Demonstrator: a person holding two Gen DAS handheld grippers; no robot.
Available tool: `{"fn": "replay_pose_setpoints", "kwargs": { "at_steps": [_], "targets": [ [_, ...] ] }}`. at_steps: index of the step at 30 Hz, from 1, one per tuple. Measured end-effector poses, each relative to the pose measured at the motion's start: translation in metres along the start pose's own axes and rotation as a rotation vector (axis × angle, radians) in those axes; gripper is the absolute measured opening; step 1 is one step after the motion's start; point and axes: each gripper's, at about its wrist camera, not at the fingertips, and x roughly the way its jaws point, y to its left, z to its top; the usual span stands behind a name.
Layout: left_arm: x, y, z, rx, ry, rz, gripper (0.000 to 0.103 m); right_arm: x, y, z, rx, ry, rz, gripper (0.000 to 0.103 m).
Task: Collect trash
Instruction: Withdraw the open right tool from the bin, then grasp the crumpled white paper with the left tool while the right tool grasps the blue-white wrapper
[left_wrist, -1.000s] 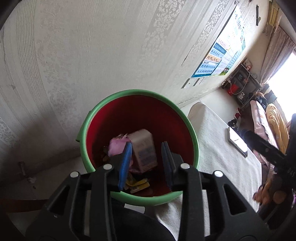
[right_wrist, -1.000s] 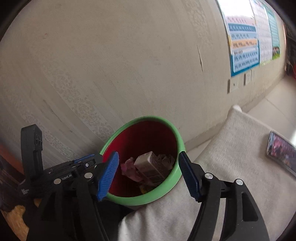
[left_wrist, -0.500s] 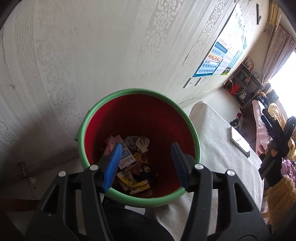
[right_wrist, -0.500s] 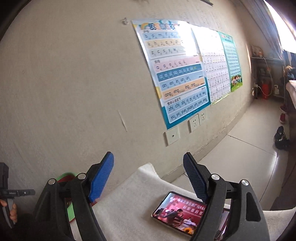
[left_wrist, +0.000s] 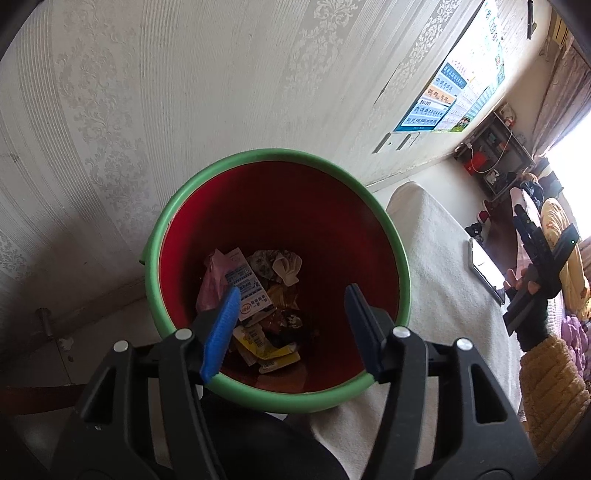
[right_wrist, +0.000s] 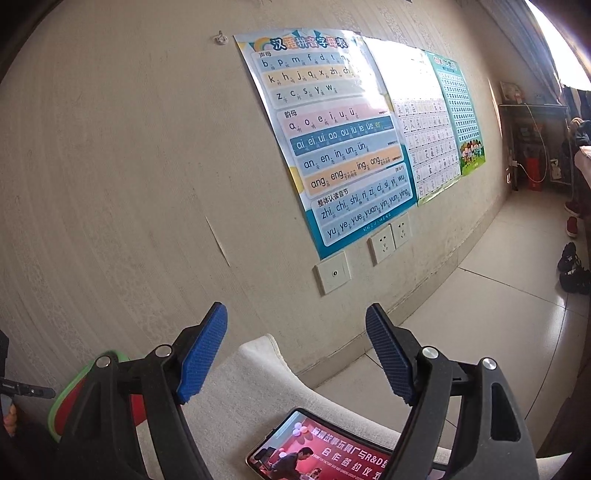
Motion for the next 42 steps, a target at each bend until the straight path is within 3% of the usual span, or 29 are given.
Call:
{"fn": "replay_pose_setpoints", "kwargs": {
  "at_steps": [12, 16, 21, 27, 34, 38, 42],
  "targets": [
    [0.001, 0.003, -0.001, -0.013, 0.007, -0.004, 0.056, -0.005, 0.004, -0.019, -0.003, 0.031, -0.010, 0.075],
    [0.001, 0.003, -0.001, -0.016, 0.007, -0.007, 0.057, -0.017, 0.001, -0.014, 0.033, -0.010, -0.015, 0.075],
    [0.001, 0.002, -0.001, -0.009, 0.007, -0.002, 0.057, -0.047, -0.004, 0.002, 0.098, -0.087, -0.025, 0.075],
    [-0.001, -0.004, -0.003, 0.022, -0.008, 0.016, 0.057, -0.100, 0.013, 0.022, 0.079, -0.088, -0.081, 0.075],
    [-0.020, -0.040, -0.014, 0.182, -0.099, 0.076, 0.059, -0.169, 0.047, 0.014, 0.140, 0.041, -0.166, 0.078],
    [-0.023, -0.097, -0.055, 0.276, -0.046, -0.124, 0.067, -0.202, 0.072, -0.011, 0.162, 0.132, -0.193, 0.080],
    [-0.010, -0.179, -0.129, 0.500, 0.148, -0.344, 0.069, -0.229, 0.086, -0.045, 0.198, 0.248, -0.248, 0.080]
  ]
}}
